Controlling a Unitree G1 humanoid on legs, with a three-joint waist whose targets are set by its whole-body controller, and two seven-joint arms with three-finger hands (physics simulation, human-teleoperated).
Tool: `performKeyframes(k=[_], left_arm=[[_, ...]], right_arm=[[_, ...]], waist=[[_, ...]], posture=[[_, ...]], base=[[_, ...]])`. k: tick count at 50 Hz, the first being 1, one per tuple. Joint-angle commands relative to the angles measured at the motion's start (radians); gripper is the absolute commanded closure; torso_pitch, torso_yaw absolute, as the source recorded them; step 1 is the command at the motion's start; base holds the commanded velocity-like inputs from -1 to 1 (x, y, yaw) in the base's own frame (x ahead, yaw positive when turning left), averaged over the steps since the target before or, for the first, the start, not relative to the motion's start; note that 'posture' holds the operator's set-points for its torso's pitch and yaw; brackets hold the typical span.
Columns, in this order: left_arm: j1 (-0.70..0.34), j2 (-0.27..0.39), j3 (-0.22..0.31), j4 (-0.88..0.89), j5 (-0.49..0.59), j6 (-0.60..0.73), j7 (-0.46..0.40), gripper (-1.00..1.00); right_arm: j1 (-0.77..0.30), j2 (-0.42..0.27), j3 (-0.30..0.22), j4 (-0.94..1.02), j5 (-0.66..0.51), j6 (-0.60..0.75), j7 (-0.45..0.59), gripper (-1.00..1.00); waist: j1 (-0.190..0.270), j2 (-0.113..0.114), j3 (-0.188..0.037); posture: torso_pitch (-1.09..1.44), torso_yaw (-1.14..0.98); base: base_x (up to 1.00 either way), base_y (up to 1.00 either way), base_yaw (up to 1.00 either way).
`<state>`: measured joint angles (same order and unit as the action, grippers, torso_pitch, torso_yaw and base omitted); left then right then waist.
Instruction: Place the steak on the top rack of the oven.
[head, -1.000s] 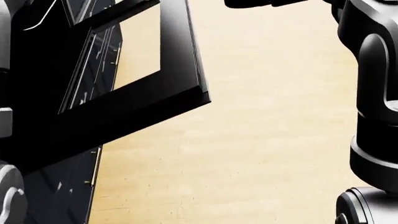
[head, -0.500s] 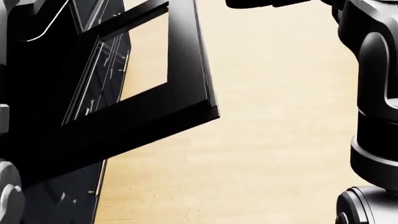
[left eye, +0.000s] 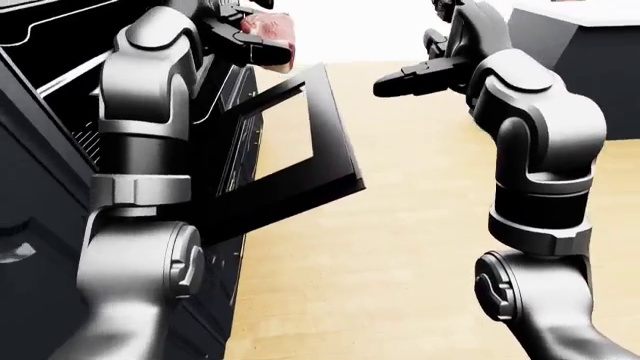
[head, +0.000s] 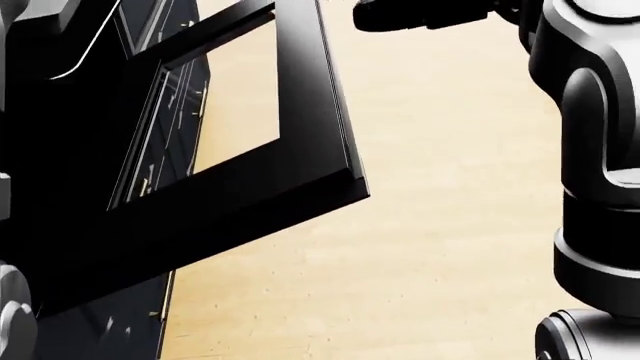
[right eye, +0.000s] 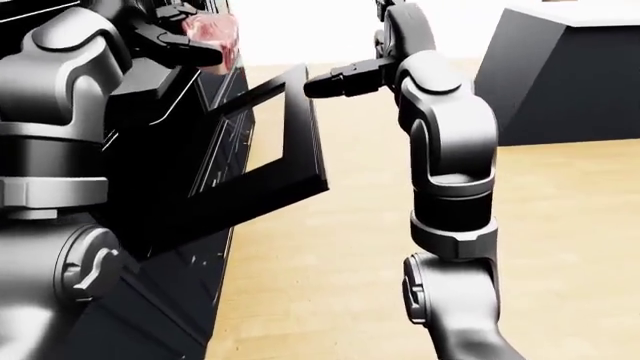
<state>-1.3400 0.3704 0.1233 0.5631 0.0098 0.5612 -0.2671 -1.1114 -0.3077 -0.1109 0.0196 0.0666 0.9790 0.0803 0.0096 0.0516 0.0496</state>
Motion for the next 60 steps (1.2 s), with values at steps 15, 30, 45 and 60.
performKeyframes(k=[15, 30, 45, 60], left_arm=[[-0.070, -0.008, -0.005, 0.001, -0.005, -0.058, 0.010, 0.65], [-0.069, -0.004, -0.003, -0.014, -0.004, -0.045, 0.005, 0.65], [-0.073, -0.005, -0.004, -0.007, -0.005, -0.046, 0.005, 0.65], [-0.090, -0.002, -0.006, 0.014, 0.002, -0.051, 0.006, 0.62]], right_arm=[[-0.034, -0.023, -0.028, -0.023, -0.003, -0.043, -0.006, -1.00], [-0.030, -0.023, -0.027, -0.033, 0.003, -0.036, -0.011, -1.00], [-0.028, -0.026, -0.028, -0.032, 0.003, -0.037, -0.009, -1.00], [-0.017, -0.030, -0.032, -0.050, 0.006, -0.027, -0.010, -1.00]], waist=[[0.000, -0.122, -0.046], [-0.010, 0.005, -0.047], [0.000, -0.102, -0.048], [-0.012, -0.014, -0.046]], posture=[[0.00, 0.00], [0.00, 0.00], [0.00, 0.00], [0.00, 0.00]], base=[[0.06, 0.08, 0.00], [0.06, 0.03, 0.00], [0.06, 0.03, 0.00], [0.06, 0.03, 0.00]])
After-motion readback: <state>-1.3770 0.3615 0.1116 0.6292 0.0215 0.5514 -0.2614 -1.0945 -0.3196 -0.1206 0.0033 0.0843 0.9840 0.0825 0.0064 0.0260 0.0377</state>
